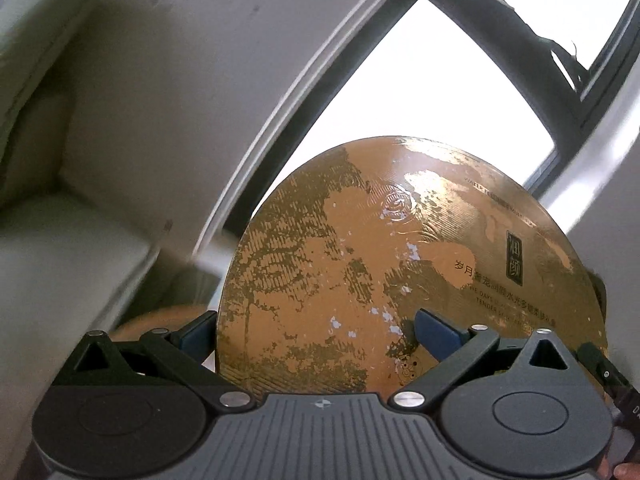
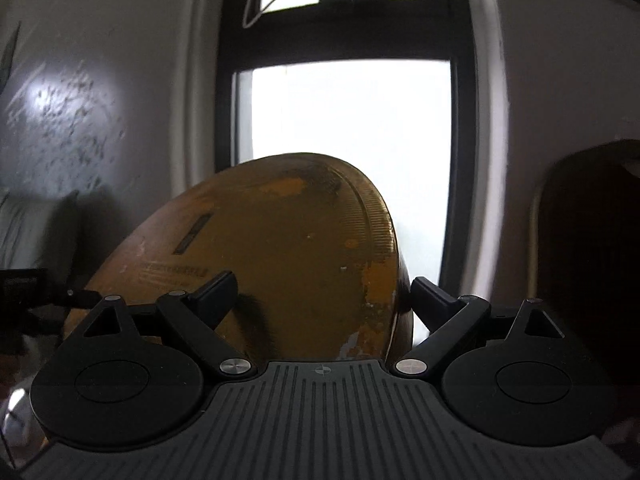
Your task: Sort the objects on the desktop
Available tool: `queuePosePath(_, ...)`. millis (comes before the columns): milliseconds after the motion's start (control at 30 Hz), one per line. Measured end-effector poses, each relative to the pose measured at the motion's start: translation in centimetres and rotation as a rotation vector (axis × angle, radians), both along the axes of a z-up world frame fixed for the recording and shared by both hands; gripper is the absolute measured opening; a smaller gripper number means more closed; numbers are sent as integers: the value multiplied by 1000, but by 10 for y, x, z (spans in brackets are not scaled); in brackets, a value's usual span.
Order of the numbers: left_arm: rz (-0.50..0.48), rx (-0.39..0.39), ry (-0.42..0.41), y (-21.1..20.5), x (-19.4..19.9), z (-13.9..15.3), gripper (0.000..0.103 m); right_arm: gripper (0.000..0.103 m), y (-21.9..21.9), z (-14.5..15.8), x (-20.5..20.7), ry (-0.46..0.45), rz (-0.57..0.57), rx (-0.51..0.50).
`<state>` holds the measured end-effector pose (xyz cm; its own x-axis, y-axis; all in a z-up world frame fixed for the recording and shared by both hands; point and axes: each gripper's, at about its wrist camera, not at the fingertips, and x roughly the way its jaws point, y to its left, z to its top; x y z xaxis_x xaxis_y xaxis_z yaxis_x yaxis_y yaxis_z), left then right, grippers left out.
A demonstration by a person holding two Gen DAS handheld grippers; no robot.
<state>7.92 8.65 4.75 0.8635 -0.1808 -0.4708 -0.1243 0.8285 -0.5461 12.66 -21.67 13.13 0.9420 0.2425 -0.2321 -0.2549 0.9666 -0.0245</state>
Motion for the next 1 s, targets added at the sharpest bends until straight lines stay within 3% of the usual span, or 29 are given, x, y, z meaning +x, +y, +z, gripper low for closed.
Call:
queuePosePath(133, -24, -10, 93, -5, -13, 9, 101, 94, -4, -7, -59, 92, -13, -7)
queuePosePath(433, -71, 11, 191, -24, -59, 13, 101, 94, -29, -25, -156, 155, -70, 7)
queuePosePath(733, -190, 50, 220, -74, -79, 8, 101, 94, -64, -29, -212, 211, -193, 36)
queuePosePath(1000, -285, 76, 237, -109, -60, -4, 101, 94, -93, -31, -245, 224, -288, 62)
